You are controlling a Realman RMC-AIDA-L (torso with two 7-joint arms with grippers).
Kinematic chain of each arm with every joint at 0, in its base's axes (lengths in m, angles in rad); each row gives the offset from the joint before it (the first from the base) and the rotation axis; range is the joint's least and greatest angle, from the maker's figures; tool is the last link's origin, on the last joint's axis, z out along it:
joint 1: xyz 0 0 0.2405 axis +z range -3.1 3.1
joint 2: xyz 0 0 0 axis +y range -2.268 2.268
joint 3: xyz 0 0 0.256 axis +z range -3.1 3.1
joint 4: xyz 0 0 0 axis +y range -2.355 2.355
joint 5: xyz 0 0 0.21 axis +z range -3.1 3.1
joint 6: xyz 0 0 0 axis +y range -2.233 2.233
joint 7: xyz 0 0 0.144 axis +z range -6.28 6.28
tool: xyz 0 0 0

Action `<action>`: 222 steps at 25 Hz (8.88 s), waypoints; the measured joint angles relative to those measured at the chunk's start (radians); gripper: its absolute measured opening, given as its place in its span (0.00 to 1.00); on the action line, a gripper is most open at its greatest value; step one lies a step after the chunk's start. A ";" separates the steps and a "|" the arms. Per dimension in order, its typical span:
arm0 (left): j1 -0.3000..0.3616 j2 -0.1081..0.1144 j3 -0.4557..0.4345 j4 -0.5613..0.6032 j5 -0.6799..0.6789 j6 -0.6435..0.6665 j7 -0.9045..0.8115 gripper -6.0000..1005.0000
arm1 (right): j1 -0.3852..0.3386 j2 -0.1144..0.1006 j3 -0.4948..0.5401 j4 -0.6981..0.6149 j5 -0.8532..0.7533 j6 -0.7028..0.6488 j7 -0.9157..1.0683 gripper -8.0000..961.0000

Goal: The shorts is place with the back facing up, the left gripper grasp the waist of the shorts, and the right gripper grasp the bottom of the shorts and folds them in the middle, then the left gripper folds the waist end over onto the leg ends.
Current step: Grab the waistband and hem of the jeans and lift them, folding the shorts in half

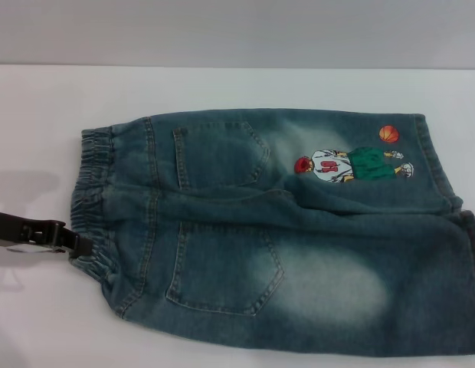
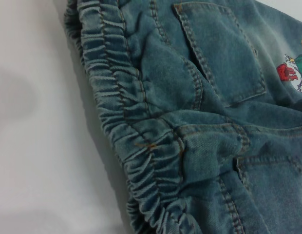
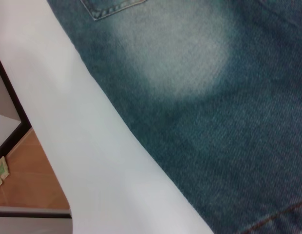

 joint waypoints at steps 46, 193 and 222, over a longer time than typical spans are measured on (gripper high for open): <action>0.001 0.000 0.000 0.000 0.000 -0.003 -0.003 0.04 | 0.002 0.000 0.052 -0.059 -0.047 -0.047 -0.006 0.50; -0.002 -0.030 -0.168 -0.001 -0.296 -0.088 0.014 0.04 | -0.091 -0.003 0.268 0.042 0.612 0.118 -0.272 0.01; -0.027 -0.078 -0.169 -0.055 -0.397 -0.444 0.064 0.04 | 0.012 0.039 0.262 0.285 0.690 0.664 -0.266 0.02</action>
